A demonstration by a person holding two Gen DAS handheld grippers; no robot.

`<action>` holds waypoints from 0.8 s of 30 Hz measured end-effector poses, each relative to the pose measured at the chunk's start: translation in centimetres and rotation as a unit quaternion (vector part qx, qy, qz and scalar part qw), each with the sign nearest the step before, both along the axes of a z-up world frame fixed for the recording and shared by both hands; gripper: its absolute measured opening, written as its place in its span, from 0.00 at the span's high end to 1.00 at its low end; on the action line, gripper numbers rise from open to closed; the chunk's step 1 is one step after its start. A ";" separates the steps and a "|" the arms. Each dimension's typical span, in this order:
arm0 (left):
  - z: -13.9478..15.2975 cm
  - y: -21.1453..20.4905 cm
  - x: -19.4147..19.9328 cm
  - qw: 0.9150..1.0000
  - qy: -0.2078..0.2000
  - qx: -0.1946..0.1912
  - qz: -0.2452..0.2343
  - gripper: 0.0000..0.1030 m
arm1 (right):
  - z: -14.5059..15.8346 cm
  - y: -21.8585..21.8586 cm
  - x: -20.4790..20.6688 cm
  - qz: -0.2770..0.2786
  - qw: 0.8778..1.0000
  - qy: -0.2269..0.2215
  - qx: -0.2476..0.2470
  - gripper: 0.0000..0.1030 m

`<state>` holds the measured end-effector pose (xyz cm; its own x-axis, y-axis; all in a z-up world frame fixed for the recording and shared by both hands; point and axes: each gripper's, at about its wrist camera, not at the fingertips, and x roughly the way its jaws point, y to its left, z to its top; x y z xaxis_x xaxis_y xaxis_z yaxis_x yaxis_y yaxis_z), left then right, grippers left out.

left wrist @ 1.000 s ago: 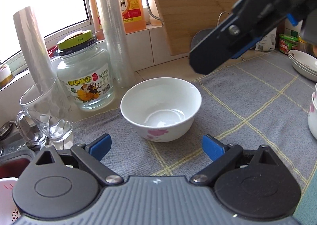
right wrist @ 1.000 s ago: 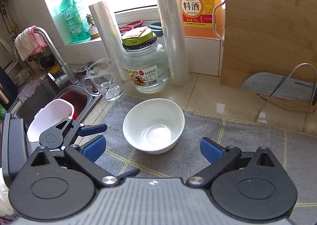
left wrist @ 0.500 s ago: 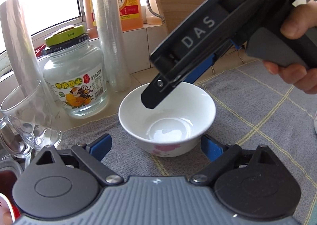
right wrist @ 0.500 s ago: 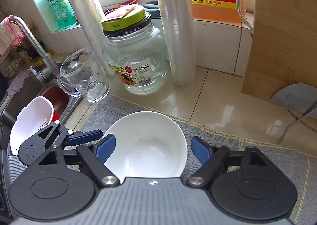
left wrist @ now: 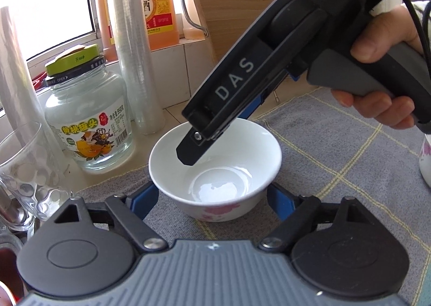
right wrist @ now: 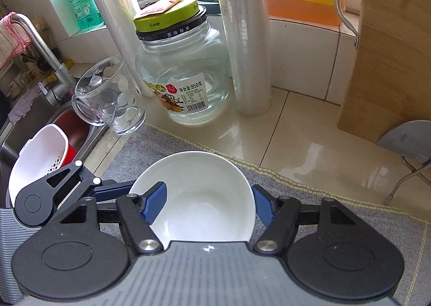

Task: Organize plates and bowls

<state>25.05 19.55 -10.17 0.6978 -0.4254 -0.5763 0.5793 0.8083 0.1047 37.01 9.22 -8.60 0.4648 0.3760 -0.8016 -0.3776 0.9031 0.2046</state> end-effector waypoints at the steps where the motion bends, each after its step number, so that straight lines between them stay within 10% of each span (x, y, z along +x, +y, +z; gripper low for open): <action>1: 0.0 0.0 0.0 1.000 0.000 -0.001 -0.001 0.16 | 0.0 0.0 0.0 0.001 1.000 0.000 0.000 0.28; 24: 0.1 0.1 -0.2 1.000 0.003 0.003 -0.009 0.16 | 0.4 -0.5 0.1 0.009 1.000 0.025 0.017 0.29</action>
<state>24.88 19.63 -10.03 0.6873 -0.4345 -0.5821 0.5940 0.7975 0.1060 37.14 8.70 -8.21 0.4171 0.4109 -0.8107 -0.3818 0.8887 0.2540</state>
